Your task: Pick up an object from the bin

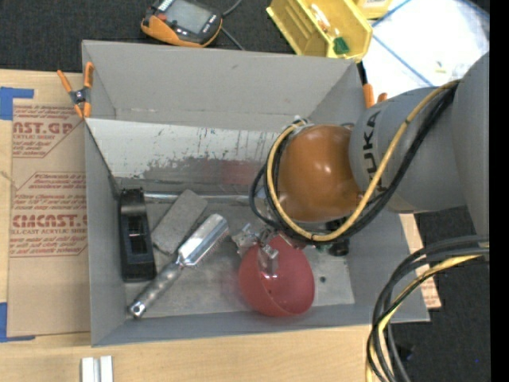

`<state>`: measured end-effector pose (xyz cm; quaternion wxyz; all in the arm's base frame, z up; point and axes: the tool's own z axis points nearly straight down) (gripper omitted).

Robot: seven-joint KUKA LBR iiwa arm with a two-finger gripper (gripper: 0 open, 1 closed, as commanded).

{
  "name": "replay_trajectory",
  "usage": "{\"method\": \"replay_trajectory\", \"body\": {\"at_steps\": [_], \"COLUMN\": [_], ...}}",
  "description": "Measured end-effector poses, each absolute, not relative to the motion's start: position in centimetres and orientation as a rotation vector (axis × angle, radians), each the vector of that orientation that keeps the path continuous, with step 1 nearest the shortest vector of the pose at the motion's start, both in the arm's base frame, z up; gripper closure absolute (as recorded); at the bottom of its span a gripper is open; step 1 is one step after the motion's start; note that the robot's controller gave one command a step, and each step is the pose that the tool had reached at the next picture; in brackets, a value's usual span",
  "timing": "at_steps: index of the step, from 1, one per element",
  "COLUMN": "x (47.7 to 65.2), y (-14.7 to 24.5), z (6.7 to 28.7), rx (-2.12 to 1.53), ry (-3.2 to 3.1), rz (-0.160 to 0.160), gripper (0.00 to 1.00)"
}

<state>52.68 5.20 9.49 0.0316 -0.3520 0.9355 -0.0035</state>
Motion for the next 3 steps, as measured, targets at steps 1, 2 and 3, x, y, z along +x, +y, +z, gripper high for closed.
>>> {"method": "replay_trajectory", "body": {"at_steps": [1, 2, 3], "x": [52.67, 52.69, 52.71], "y": [5.22, 5.28, 5.31], "z": [9.75, 10.08, 10.41], "rx": [-1.083, -1.082, -1.081], "ry": [2.883, 2.882, 2.882], "rz": [-0.007, -0.008, -0.008], "gripper": [1.00, 1.00, 1.00]}}
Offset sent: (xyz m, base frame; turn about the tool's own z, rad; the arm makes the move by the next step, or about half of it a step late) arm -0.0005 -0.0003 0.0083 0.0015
